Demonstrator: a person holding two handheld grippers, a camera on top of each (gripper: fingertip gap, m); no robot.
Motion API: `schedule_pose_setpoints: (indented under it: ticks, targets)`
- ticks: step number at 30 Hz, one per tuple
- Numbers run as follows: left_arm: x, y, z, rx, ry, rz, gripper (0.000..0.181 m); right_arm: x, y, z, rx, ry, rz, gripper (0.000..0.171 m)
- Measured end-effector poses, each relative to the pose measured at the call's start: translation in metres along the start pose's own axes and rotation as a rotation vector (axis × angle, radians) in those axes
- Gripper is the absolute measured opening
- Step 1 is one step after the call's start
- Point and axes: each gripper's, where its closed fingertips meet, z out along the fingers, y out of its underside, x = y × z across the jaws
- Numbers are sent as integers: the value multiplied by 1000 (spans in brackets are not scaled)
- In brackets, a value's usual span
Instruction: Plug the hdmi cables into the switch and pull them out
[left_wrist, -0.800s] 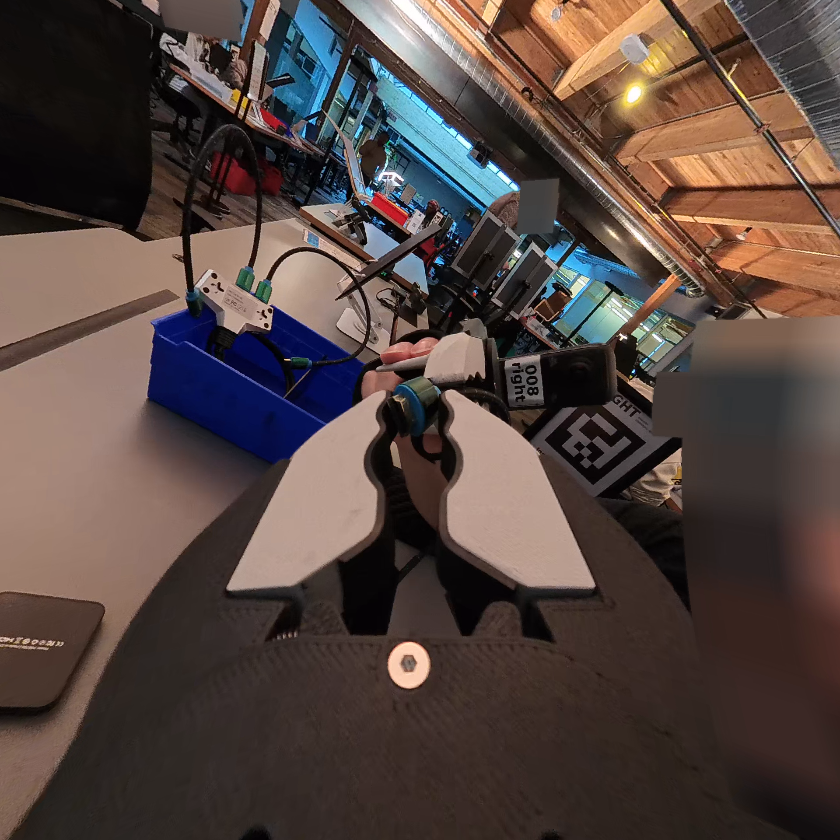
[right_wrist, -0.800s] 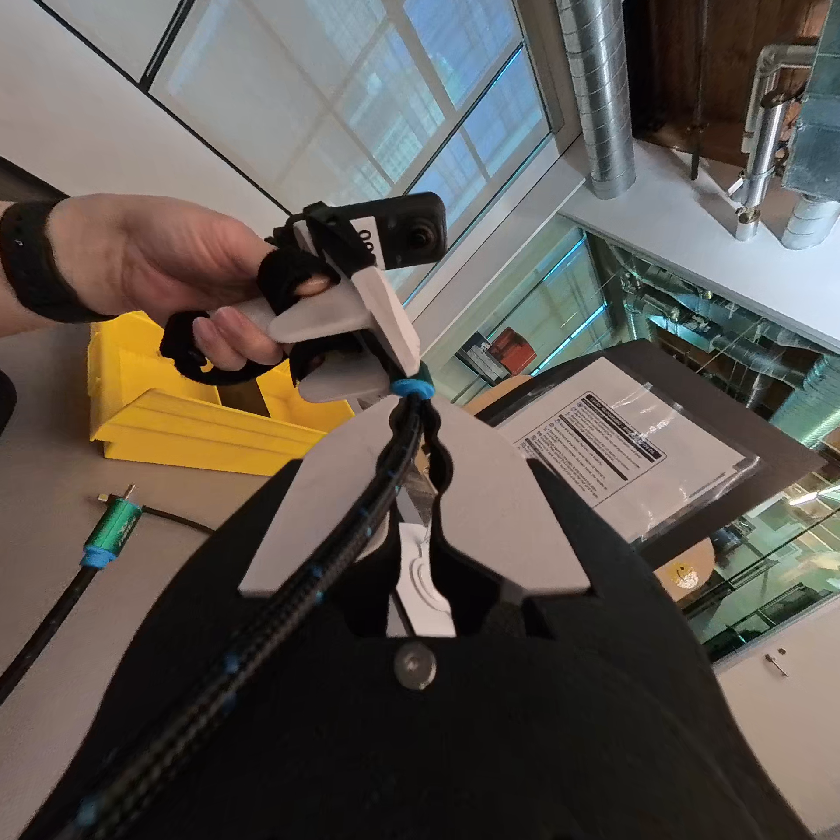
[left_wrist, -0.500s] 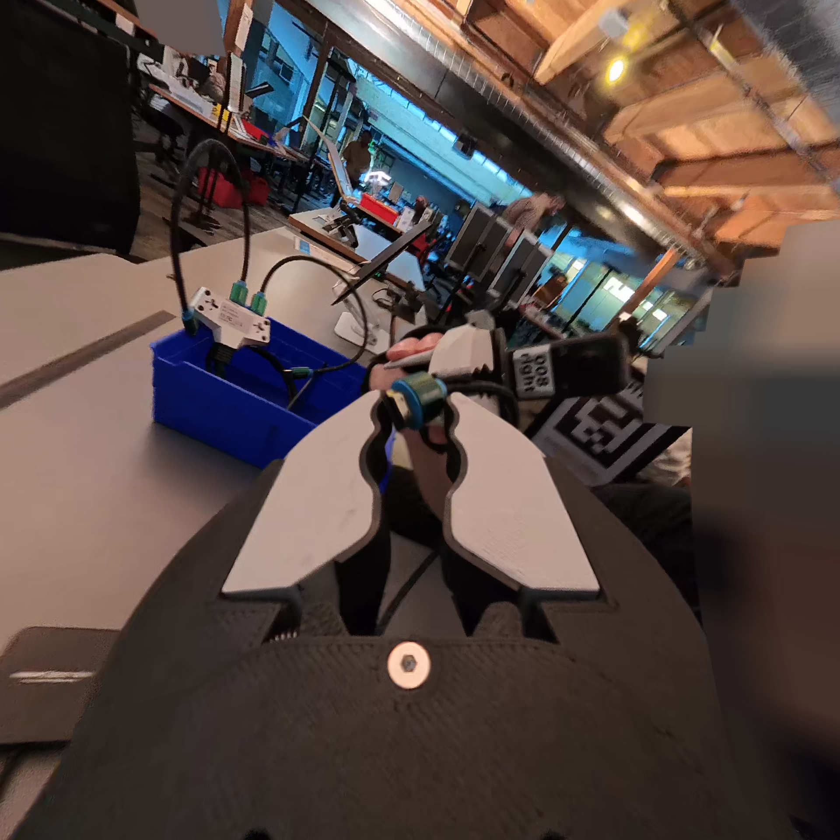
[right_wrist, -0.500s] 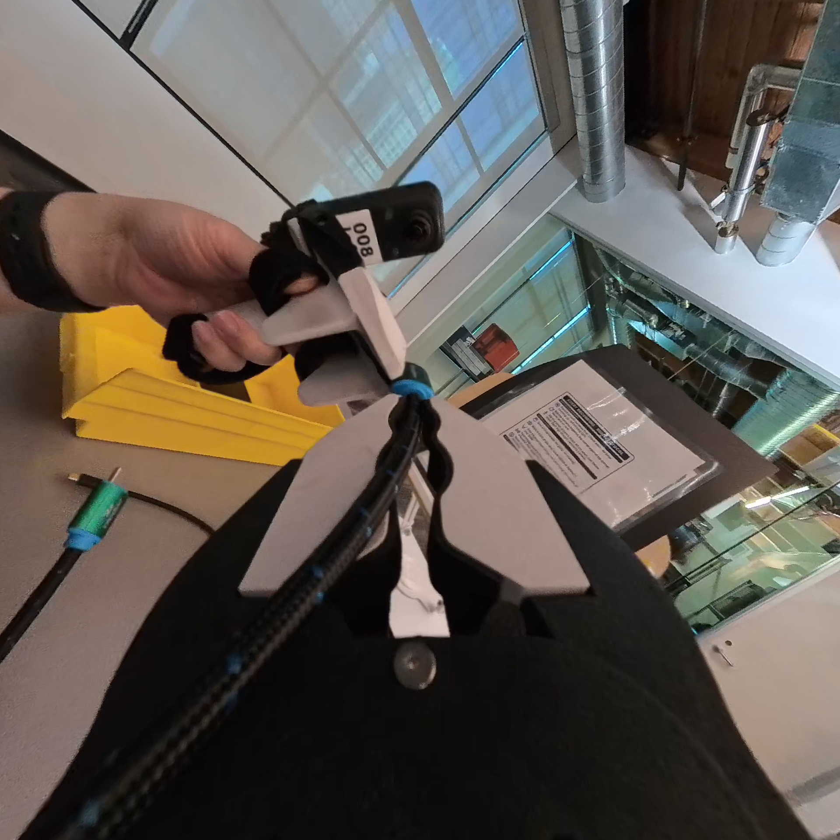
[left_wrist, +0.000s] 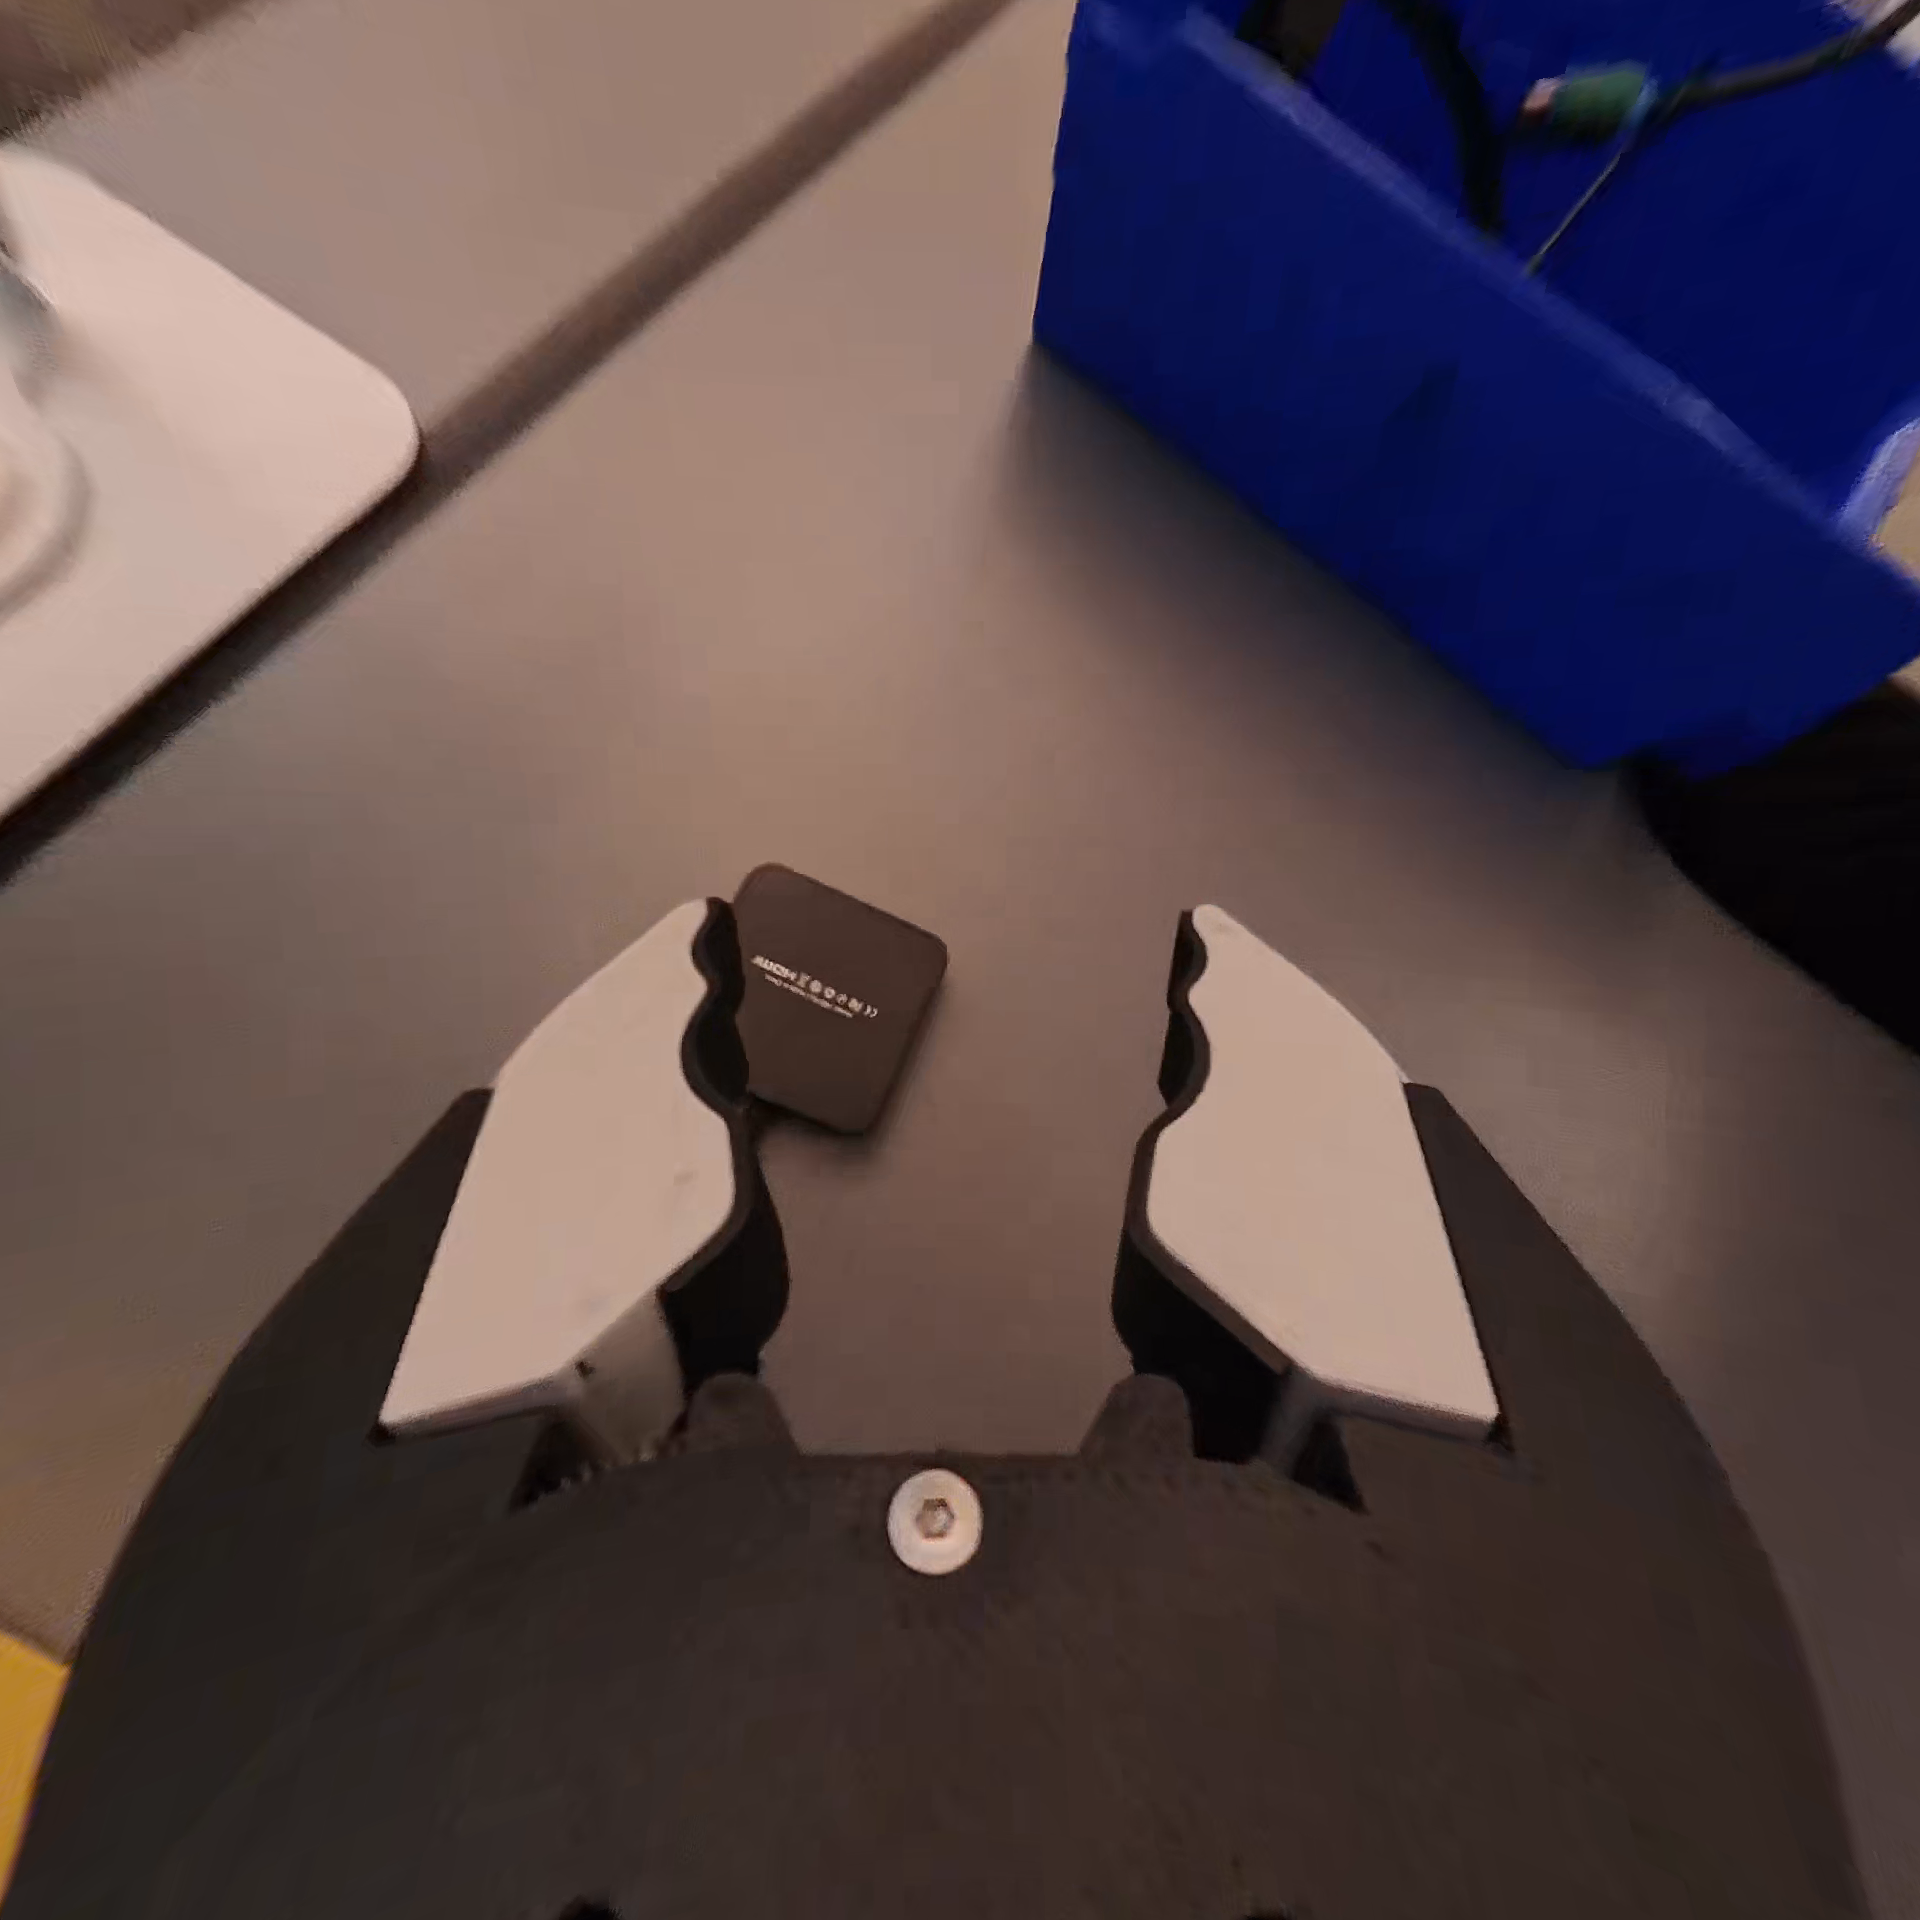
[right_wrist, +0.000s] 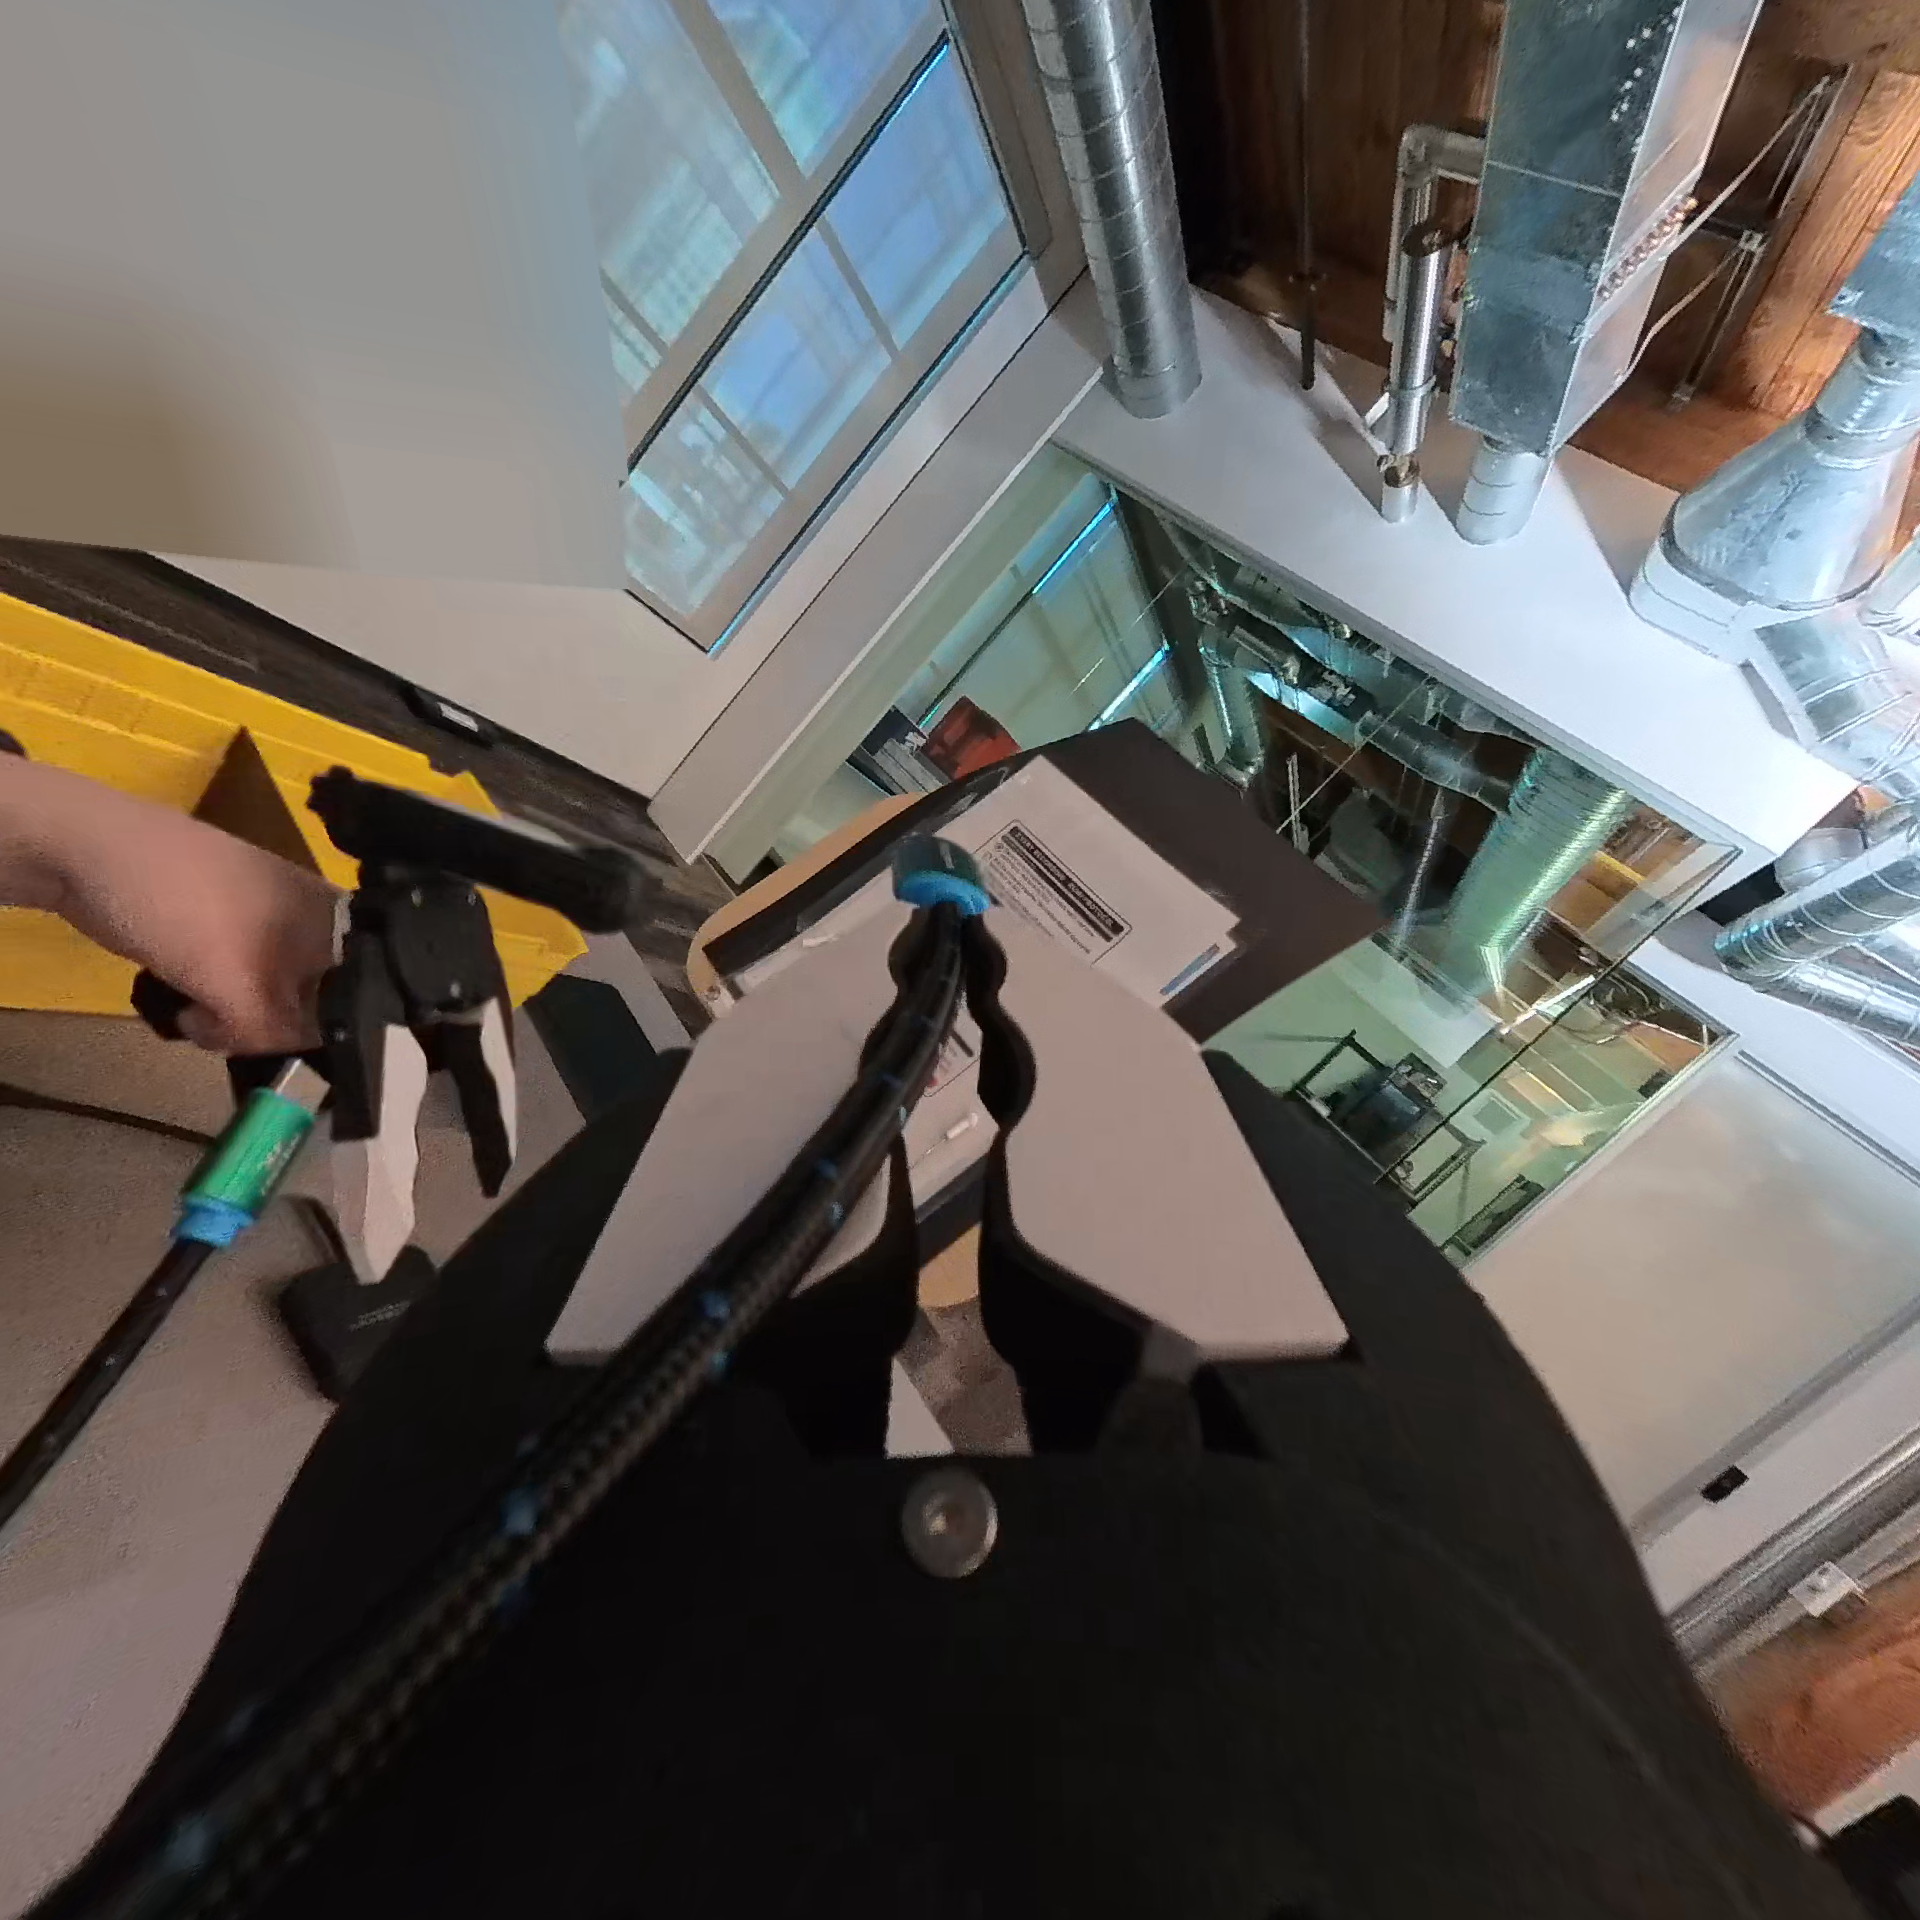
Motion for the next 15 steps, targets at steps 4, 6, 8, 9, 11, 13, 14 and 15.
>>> schedule_pose_setpoints:
  ticks: [4,6,8,9,11,13,14,15]
  targets:
    - [-16,27,33,-110,-38,18,89,6,-9,-9,51,-20,57,7]
    - [-22,33,40,-117,-46,40,94,8,-9,-11,58,-18,68,7]
    - [-26,33,45,-96,-50,58,98,9,-8,-11,50,-18,62,7]
    - [-29,35,47,-101,-63,62,99,9,-8,-11,49,-19,59,7]
    - [-33,47,54,-161,-79,60,100,9,-9,-12,54,-24,60,7]
    - [-36,60,59,-233,-92,67,102,7,-8,-11,54,-34,64,7]
    - [-38,63,59,-243,-116,92,99,7,-7,-10,50,-37,64,7]
    - [-39,65,57,-262,-132,105,96,6,-6,-10,46,-38,63,7]
